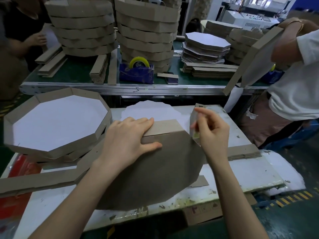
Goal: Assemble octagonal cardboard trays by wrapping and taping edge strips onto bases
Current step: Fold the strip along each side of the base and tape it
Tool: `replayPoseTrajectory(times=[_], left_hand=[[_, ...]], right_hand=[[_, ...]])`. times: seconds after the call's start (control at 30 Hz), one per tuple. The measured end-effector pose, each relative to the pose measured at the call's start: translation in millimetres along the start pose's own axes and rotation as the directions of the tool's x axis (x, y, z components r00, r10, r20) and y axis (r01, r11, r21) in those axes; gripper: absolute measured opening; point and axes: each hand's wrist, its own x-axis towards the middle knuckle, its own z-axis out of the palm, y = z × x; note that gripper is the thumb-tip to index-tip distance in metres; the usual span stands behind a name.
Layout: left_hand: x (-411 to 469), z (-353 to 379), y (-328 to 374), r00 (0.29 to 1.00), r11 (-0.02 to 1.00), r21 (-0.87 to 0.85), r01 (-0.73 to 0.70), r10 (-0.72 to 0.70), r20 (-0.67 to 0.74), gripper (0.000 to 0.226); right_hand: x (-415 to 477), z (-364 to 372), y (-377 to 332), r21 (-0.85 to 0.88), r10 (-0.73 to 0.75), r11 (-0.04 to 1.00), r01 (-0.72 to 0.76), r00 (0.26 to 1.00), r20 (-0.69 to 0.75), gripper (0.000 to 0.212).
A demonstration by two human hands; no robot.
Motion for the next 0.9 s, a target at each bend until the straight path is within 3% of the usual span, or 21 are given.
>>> replayPoseTrajectory(times=[0.07,0.17,0.2,0.27,0.37,0.47,0.63,0.7,0.9], left_hand=[[-4.2,-0.6,1.0,1.000,0.999,0.043,-0.026,0.026,0.017,0.080],[-11.7,-1.1,2.0,0.995,0.987,0.138,-0.084,0.075,0.071,0.093],[-12.7,-1.5,2.1,0.994,0.982,0.162,-0.093,0.081,0.075,0.095],[-10.6,-4.4,6.7,0.995,0.983,0.161,-0.093,0.086,0.050,0.096],[2.7,-0.6,29.2,0.993,0.982,0.152,-0.111,0.116,-0.019,0.098],[15.8,11.6,52.5,0.991,0.977,0.162,-0.136,0.136,0.014,0.094],[16.0,7.5,43.0,0.989,0.980,0.127,-0.151,0.151,0.010,0.084],[9.2,1.5,34.3,0.988,0.986,0.069,-0.152,0.154,-0.028,0.089],[-9.2,0.3,3.2,0.998,0.960,-0.274,-0.053,0.038,-0.058,0.091]], right_hand=[[14.9,-3.4,4.6,-0.119,0.134,0.986,-0.115,0.977,0.164,0.023],[24.8,-6.6,9.7,-0.348,0.382,0.911,-0.221,0.771,0.510,0.032],[25.6,-7.5,10.7,-0.388,0.412,0.898,-0.208,0.707,0.575,0.037],[25.7,-8.1,10.4,-0.365,0.396,0.911,-0.191,0.647,0.651,0.047],[25.4,-7.0,4.6,-0.290,0.320,0.944,-0.158,0.652,0.687,0.044],[24.8,-4.4,4.3,-0.252,0.297,0.953,-0.166,0.660,0.690,0.047],[28.1,-19.0,9.2,-0.241,0.379,0.919,-0.312,0.534,0.756,0.048],[34.3,-27.0,11.0,-0.307,0.392,0.920,-0.245,0.516,0.761,0.054],[52.0,-33.4,-12.3,-0.272,0.248,0.960,-0.069,0.660,0.709,0.044]])
